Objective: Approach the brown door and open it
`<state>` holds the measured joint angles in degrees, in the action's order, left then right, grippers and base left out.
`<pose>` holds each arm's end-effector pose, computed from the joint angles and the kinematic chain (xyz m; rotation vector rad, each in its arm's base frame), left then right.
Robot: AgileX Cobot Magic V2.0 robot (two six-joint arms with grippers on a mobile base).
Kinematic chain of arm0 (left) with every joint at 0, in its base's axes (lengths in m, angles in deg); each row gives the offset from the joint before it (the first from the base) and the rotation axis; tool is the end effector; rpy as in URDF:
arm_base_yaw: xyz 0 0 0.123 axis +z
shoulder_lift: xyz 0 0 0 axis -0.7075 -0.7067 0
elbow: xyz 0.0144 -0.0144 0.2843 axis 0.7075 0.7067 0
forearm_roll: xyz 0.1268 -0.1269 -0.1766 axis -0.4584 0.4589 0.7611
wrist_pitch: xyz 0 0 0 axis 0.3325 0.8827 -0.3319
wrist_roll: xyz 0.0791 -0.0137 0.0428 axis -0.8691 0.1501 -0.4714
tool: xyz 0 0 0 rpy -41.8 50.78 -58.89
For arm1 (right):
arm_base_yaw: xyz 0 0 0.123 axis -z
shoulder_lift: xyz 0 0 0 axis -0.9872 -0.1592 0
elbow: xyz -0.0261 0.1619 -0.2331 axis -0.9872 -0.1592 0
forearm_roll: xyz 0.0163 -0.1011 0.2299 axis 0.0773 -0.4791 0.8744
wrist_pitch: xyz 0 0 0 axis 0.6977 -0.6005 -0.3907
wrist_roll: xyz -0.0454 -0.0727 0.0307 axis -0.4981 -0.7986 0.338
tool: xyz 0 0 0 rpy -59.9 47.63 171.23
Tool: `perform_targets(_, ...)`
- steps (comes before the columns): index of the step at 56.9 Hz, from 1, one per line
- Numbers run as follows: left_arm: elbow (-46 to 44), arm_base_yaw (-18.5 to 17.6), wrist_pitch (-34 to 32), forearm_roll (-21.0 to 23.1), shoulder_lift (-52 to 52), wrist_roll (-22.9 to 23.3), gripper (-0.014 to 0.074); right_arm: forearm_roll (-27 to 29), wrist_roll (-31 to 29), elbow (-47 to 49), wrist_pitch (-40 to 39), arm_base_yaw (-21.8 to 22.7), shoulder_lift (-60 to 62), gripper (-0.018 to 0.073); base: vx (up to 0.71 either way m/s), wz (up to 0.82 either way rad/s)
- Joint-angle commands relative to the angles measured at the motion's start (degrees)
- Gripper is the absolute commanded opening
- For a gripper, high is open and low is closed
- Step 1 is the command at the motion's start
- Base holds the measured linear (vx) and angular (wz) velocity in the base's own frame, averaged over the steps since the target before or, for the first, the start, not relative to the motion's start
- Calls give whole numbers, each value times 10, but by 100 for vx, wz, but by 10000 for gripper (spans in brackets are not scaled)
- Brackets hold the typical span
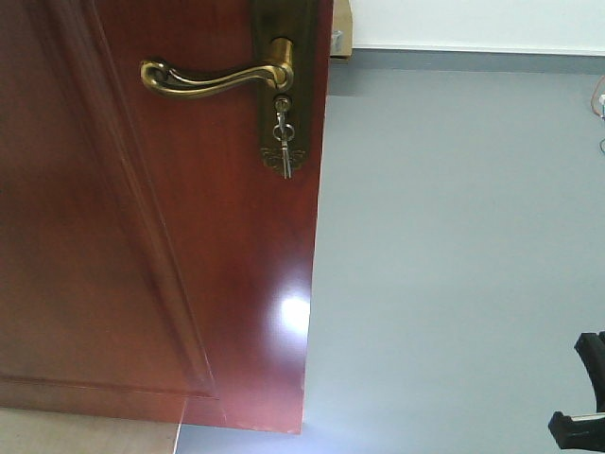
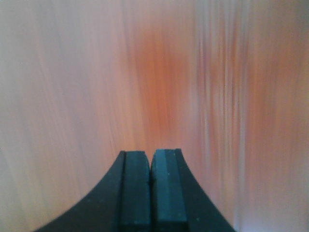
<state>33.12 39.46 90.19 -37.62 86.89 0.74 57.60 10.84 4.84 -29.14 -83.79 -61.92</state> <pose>0.0565 -0.0042 0.1956 0.0625 1.6078 -0.0697 0.0525 0.0050 0.1700 -0.0523 1.8701 0.0686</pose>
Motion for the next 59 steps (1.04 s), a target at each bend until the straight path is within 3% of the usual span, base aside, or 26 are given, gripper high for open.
perform_targets(1,-10,0,-42,4,9,14,66,-2,-4,-2,-45,-1,3,0,0,0)
perform_targets(59,-9,0,-46,4,9,14,66,-2,-4,-2,-45,-1,3,0,0,0)
